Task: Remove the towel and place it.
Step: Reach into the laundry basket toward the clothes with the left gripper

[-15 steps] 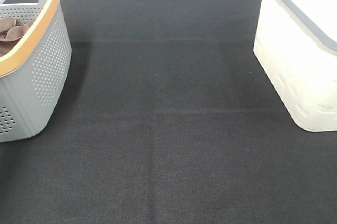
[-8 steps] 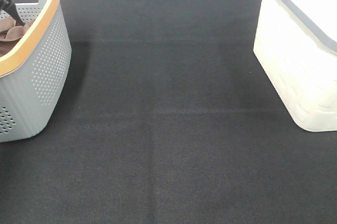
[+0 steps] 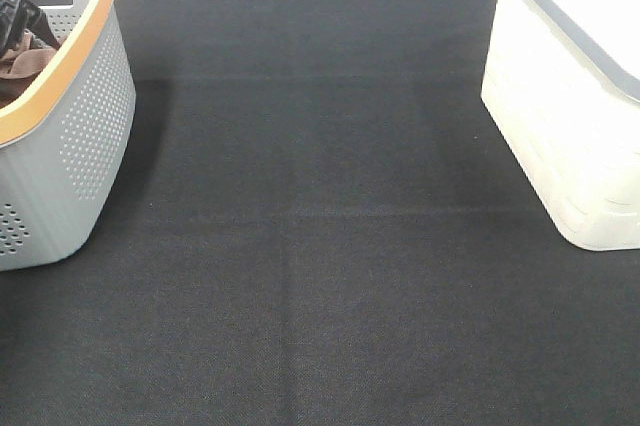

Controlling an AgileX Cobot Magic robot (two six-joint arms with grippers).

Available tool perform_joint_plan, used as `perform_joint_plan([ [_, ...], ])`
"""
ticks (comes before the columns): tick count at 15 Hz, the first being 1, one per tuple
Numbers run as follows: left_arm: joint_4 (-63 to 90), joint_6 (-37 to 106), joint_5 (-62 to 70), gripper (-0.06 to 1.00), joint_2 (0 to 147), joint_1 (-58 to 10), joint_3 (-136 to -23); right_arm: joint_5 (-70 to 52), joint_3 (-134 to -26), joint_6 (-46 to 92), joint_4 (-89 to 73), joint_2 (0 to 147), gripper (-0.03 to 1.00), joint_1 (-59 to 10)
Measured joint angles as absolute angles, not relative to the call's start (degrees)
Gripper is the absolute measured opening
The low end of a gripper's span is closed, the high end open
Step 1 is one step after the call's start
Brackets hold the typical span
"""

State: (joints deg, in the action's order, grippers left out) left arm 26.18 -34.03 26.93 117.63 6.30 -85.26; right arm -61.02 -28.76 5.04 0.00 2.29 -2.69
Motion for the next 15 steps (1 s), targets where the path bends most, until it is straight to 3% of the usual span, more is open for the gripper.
perform_joint_plan([
  [2,26.4,-34.0,26.0,0.58,119.9,6.3,-88.8,-61.0,-28.8,5.0,0.0,2.3,0.82,-2.7],
  [6,26.5,-31.1,25.8,0.01,120.5,6.3,-90.5,-61.0,-28.8,5.0,0.0,2.3,0.82,-2.7],
  [15,26.1,-20.9,28.9,0.00,118.4,6.3,-92.8,-61.0,-28.8,5.0,0.0,2.3,0.82,-2.7],
])
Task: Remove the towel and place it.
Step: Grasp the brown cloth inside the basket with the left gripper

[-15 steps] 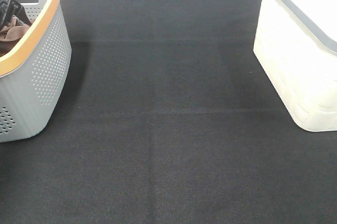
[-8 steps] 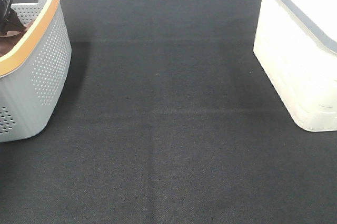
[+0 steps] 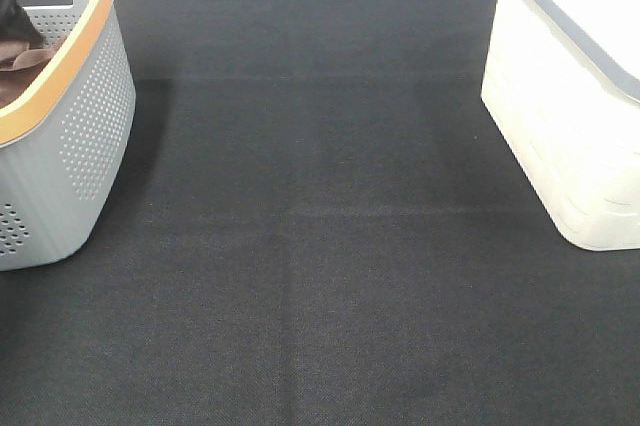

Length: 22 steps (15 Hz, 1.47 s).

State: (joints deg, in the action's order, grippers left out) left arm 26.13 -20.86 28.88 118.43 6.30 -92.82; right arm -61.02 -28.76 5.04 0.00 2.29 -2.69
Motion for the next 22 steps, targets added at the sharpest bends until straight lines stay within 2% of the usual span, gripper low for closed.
perform_joint_plan([
  [5,26.0,-19.1,32.3,0.00,115.3,6.3,-93.4,-61.0,-28.8,5.0,0.0,2.3,0.82,-2.7],
  [6,25.6,-21.7,33.9,0.06,115.7,6.3,-93.4,-61.0,-28.8,5.0,0.0,2.3,0.82,-2.7],
  [8,23.8,-31.4,35.3,0.52,116.0,6.3,-93.4,-61.0,-28.8,5.0,0.0,2.3,0.82,-2.7],
  [9,23.5,-33.8,34.8,0.71,116.0,6.3,-93.4,-61.0,-28.8,5.0,0.0,2.3,0.82,-2.7],
  [10,23.4,-35.0,34.4,0.82,116.0,6.3,-93.4,-61.0,-28.8,5.0,0.0,2.3,0.82,-2.7],
  [11,23.2,-35.4,34.2,0.87,116.0,6.5,-93.4,-61.0,-28.8,5.0,0.0,2.3,0.82,-2.7],
  [17,22.9,-38.1,32.8,0.87,118.5,7.0,-93.4,-61.0,-28.8,5.0,0.0,2.3,0.82,-2.7],
  [22,23.3,-38.1,28.2,0.69,122.4,7.0,-93.4,-61.0,-28.8,5.0,0.0,2.3,0.82,-2.7],
])
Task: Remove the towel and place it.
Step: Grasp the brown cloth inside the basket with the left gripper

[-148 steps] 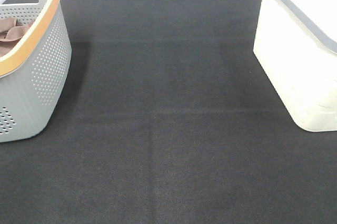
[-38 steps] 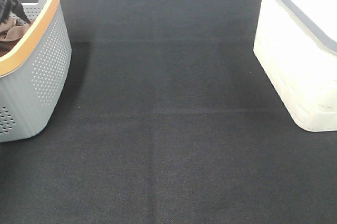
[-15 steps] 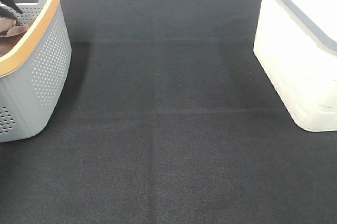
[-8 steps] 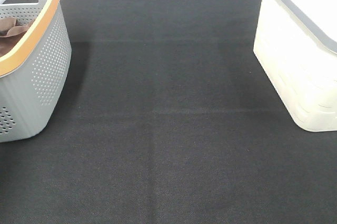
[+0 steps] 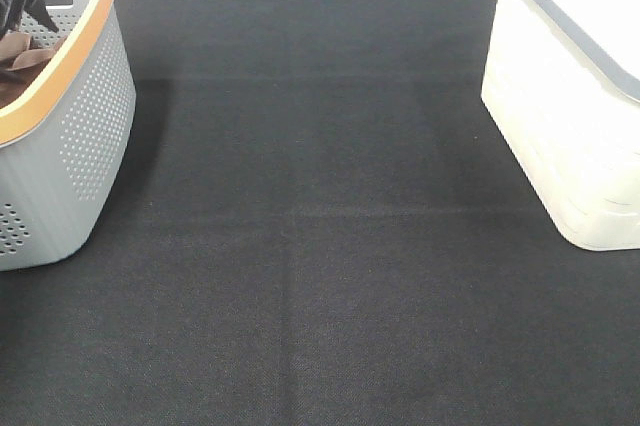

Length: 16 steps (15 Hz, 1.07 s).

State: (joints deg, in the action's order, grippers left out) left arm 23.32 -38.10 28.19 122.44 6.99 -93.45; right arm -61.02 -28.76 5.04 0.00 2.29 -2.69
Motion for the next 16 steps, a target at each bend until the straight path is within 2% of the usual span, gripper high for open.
perform_joint_plan([
  [2,23.5,-38.1,27.0,0.61,123.3,7.0,-93.4,-61.0,-28.8,5.0,0.0,2.3,0.82,-2.7],
  [3,23.5,-38.1,27.0,0.61,123.3,7.0,-93.4,-61.0,-28.8,5.0,0.0,2.3,0.82,-2.7],
  [4,23.5,-38.1,26.9,0.53,123.5,7.0,-93.4,-61.0,-28.8,5.0,0.0,2.3,0.82,-2.7],
  [5,23.5,-38.1,26.7,0.41,123.5,7.0,-93.4,-61.0,-28.8,5.0,0.0,2.3,0.82,-2.7],
  [7,23.4,-37.0,26.4,0.08,123.5,7.0,-93.4,-61.0,-28.8,5.0,0.0,2.3,0.82,-2.7],
  [8,23.3,-35.1,26.3,0.01,123.6,7.0,-93.4,-61.0,-28.8,5.0,0.0,2.3,0.82,-2.7],
  [13,23.4,-32.1,26.2,0.00,122.4,7.0,-93.4,-61.0,-28.8,5.0,0.0,2.3,0.82,-2.7],
  [16,23.4,-24.0,26.3,0.00,116.5,7.0,-93.4,-61.0,-28.8,5.0,0.0,2.3,0.82,-2.7],
])
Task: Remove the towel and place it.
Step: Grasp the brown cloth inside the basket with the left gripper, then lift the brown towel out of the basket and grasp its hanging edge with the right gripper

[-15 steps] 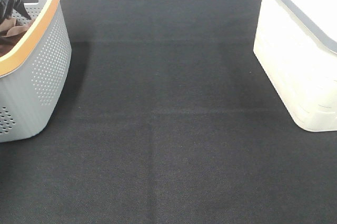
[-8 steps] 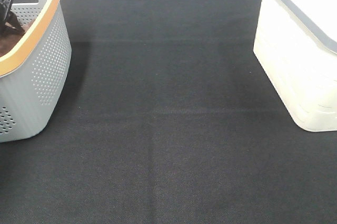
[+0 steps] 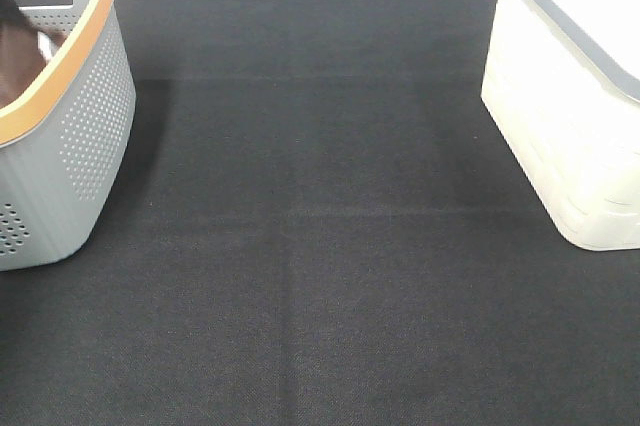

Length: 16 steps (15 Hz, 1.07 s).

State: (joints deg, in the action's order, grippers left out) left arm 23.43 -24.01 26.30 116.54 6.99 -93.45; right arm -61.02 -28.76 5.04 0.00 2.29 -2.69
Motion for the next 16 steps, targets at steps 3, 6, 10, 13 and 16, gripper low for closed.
perform_joint_plan([
  [3,23.4,-16.9,26.4,0.00,108.5,7.0,-93.4,-61.0,-28.8,5.0,0.0,2.3,0.82,-2.7],
  [6,24.8,-12.7,26.4,0.00,101.1,7.0,-93.4,-61.0,-28.8,5.0,0.0,2.3,0.82,-2.7],
  [10,36.0,-2.1,26.4,0.00,93.4,7.0,-93.4,-61.0,-28.8,5.0,0.0,2.5,0.81,-2.7],
  [13,45.2,6.8,26.4,0.00,90.0,6.8,-93.4,-60.2,-29.4,5.3,-1.0,6.8,0.77,-2.7],
  [16,51.6,13.8,26.3,0.00,88.6,5.6,-93.4,-55.3,-30.0,8.1,-5.8,12.7,0.77,-2.7],
])
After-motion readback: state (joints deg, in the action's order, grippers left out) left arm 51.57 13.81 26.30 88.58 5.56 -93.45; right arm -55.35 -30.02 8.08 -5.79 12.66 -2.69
